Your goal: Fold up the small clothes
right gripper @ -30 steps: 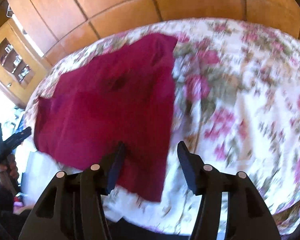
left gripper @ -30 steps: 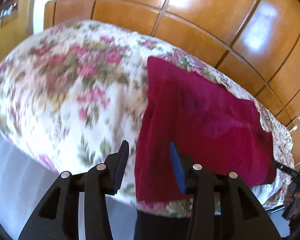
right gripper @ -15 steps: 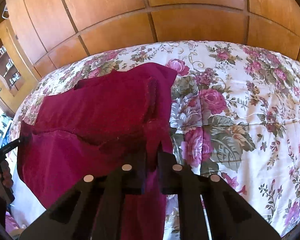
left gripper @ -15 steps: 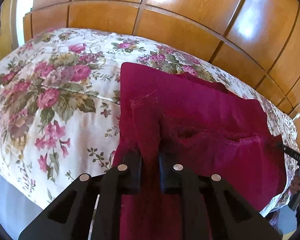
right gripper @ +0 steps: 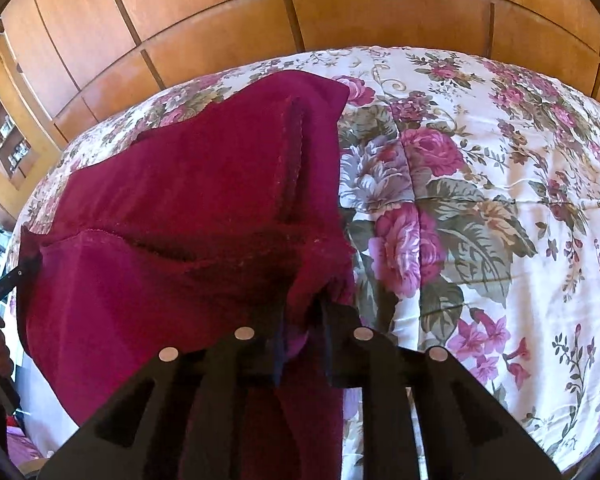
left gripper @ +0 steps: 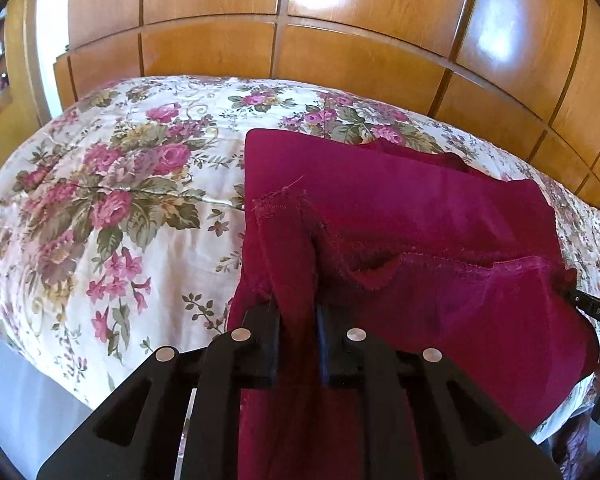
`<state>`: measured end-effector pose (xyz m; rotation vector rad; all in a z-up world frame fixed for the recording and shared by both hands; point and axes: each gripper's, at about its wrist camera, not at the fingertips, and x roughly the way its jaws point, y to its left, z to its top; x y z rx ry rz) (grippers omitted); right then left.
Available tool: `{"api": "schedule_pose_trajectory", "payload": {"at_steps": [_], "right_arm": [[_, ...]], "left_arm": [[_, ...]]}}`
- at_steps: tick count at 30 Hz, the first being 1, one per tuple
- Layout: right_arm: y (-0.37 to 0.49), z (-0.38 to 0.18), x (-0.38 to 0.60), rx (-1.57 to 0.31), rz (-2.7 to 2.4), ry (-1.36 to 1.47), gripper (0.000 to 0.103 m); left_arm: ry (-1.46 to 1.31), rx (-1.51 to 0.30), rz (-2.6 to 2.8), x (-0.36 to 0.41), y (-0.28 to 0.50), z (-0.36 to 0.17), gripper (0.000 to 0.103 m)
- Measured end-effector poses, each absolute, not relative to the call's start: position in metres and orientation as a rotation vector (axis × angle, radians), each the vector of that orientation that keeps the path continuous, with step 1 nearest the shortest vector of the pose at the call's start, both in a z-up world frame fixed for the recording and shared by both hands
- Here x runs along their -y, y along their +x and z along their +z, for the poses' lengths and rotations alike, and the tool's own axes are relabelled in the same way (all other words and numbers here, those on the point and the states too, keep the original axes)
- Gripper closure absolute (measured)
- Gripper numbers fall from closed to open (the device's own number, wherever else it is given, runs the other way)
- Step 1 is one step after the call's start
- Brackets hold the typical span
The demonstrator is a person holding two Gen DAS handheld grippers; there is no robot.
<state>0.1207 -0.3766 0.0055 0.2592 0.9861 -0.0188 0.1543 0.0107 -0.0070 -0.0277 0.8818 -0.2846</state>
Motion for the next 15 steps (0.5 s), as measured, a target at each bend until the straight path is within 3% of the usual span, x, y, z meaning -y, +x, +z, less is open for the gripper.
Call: {"api": "schedule_pose_trajectory", "payload": {"at_steps": [15], "right_arm": [[0.1126,0.0041,0.3708,-0.940,-0.064,0.253,0.084]], "left_arm": [[-0.022,-0.865,-0.268,-0.0122,0.1493,-0.0064,0.091]]}}
